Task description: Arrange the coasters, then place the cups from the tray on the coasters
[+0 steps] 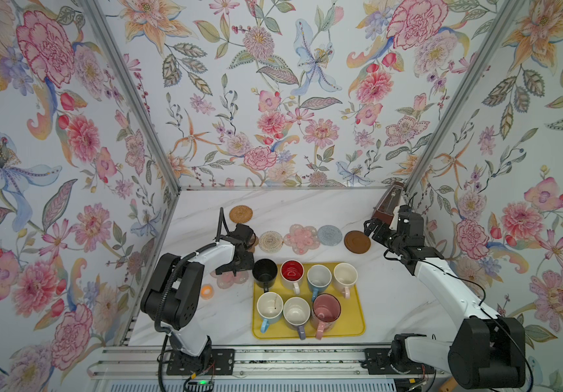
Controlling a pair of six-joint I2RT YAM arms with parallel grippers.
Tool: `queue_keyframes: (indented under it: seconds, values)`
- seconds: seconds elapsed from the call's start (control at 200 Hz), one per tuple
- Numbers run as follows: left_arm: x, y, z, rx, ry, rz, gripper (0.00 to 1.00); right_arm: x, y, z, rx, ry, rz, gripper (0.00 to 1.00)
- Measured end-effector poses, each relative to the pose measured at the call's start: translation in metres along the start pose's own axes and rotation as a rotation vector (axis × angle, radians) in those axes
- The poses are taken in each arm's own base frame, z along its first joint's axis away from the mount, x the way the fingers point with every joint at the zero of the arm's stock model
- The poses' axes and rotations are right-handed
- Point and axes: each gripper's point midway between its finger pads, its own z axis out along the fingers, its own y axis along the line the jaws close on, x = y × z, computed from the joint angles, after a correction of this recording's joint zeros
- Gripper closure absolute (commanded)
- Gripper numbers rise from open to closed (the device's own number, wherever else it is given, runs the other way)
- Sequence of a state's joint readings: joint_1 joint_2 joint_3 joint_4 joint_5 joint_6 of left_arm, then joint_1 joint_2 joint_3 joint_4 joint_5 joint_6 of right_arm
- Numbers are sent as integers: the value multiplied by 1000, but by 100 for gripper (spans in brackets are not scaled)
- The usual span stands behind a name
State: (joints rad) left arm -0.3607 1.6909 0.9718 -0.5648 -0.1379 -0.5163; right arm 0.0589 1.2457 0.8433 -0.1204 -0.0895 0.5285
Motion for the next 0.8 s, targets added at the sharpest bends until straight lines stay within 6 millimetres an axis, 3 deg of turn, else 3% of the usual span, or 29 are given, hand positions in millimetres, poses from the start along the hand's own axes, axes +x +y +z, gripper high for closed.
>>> queue_keyframes:
  seconds: [0.35,0.801]
  values:
    - [-2,5,0,-27,-14,0,1,1,2,0,-4,1,-3,1]
    - [-12,47,5,-98,-34,-94,1,1,2,0,-4,2,-3,1]
